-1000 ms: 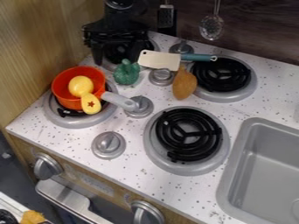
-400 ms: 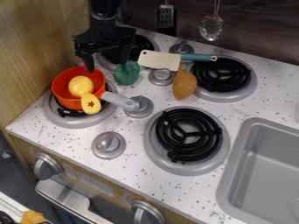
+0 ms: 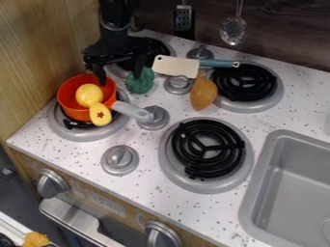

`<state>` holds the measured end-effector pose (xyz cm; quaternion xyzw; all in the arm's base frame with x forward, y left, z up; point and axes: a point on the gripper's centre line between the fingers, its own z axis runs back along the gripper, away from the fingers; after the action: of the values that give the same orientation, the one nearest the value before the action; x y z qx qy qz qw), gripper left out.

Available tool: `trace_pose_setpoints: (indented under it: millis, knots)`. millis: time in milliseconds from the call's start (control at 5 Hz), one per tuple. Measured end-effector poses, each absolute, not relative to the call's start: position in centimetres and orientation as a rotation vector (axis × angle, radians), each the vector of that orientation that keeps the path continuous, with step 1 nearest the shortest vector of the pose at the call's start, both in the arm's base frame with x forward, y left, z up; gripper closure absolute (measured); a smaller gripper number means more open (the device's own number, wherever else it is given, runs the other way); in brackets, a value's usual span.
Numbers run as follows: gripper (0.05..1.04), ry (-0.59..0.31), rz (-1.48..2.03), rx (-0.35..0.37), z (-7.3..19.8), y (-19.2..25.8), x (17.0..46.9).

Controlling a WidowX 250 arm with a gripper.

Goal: Moved the pan

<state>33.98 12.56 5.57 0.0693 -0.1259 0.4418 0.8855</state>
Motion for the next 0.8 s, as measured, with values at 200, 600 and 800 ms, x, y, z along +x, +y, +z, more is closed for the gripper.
trace_pose_setpoints:
  millis: [200,600,800]
  knots:
    - [0.083,-0.244,0.984,0.125,4.86,12.73,33.80]
    - [0.083,-0.288,1.066,0.103,4.18,12.84,33.81]
    - [0.083,-0.288,1.094,0.107,3.94,12.91,33.70]
